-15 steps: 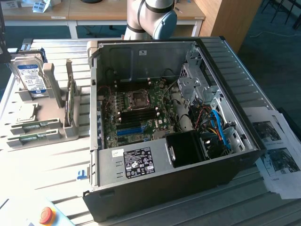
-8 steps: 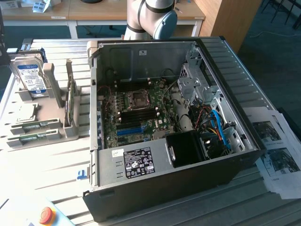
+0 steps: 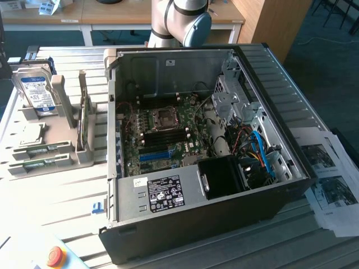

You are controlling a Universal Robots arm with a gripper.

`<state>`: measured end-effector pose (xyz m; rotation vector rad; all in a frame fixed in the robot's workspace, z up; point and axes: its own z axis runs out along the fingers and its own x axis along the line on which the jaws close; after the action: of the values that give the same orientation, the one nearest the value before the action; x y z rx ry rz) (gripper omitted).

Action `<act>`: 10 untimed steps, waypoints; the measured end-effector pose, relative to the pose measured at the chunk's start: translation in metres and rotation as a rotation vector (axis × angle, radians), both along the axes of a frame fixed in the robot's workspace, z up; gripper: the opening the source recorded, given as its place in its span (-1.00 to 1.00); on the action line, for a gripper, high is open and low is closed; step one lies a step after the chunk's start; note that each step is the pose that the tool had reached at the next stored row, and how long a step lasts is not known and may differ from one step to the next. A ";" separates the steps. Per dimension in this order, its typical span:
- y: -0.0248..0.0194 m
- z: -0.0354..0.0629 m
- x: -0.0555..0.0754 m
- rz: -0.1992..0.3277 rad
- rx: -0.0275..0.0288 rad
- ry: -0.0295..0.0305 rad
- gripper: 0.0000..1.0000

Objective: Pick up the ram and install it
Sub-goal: 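Pick up the ram and move it above insertion slot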

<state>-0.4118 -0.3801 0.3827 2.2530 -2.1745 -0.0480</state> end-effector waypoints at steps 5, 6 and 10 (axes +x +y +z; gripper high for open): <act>0.0000 0.0000 0.000 0.000 0.0000 0.0000 -0.80; 0.0000 0.0000 0.000 0.000 0.0000 0.0000 -0.80; 0.0000 -0.0015 0.000 0.000 0.0001 -0.0011 -0.80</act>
<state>-0.4118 -0.3801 0.3811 2.2536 -2.1750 -0.0468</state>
